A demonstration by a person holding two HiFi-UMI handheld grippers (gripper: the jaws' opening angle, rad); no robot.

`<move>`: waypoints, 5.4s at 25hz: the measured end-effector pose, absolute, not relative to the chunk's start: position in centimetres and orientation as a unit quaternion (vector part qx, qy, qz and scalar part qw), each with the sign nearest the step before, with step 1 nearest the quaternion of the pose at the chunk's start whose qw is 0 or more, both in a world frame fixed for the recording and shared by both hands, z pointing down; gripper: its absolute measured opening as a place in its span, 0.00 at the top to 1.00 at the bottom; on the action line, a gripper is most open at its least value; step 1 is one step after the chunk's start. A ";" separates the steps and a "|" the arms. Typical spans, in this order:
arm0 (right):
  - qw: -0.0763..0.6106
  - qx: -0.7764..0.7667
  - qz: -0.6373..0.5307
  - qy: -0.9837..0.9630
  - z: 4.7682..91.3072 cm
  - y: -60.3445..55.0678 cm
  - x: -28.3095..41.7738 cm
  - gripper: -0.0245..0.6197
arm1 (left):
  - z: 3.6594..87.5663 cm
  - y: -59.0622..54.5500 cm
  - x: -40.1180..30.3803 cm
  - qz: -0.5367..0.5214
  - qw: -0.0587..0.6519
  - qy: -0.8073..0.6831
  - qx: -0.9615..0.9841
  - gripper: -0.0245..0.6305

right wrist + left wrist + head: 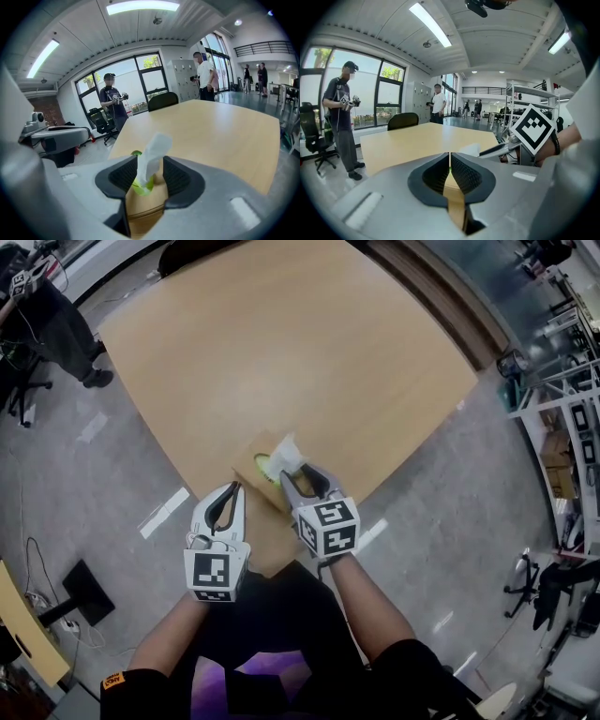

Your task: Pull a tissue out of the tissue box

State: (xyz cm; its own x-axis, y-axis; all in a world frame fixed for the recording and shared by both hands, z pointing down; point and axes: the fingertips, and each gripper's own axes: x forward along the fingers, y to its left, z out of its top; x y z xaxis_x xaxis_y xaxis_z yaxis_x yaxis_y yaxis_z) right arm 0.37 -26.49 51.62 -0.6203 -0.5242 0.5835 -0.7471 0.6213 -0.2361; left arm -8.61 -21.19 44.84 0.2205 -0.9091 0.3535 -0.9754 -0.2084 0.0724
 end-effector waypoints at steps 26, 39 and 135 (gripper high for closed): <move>0.236 0.406 0.212 -0.857 49.9 -27.7 0.4 0.97 | 45.8 -22.7 -9.1 0.121 0.142 -0.583 0.791 0.93; 0.168 0.480 0.180 -0.842 43.2 -29.2 3.6 0.97 | 44.6 -23.5 -8.6 0.104 0.133 -0.558 0.813 0.93; 0.085 0.607 0.137 -0.778 38.6 16.2 -0.2 0.97 | 39.5 11.0 -13.2 0.062 0.109 -0.497 0.859 0.93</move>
State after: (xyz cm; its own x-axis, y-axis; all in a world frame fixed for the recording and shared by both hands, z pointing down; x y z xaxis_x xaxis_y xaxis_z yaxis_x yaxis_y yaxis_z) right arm -0.20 16.24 38.65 -0.2489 -0.9213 0.2989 -0.9679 0.2257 -0.1102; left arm -13.23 11.04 39.48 0.4982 -0.8401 0.2145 -0.8671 -0.4822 0.1253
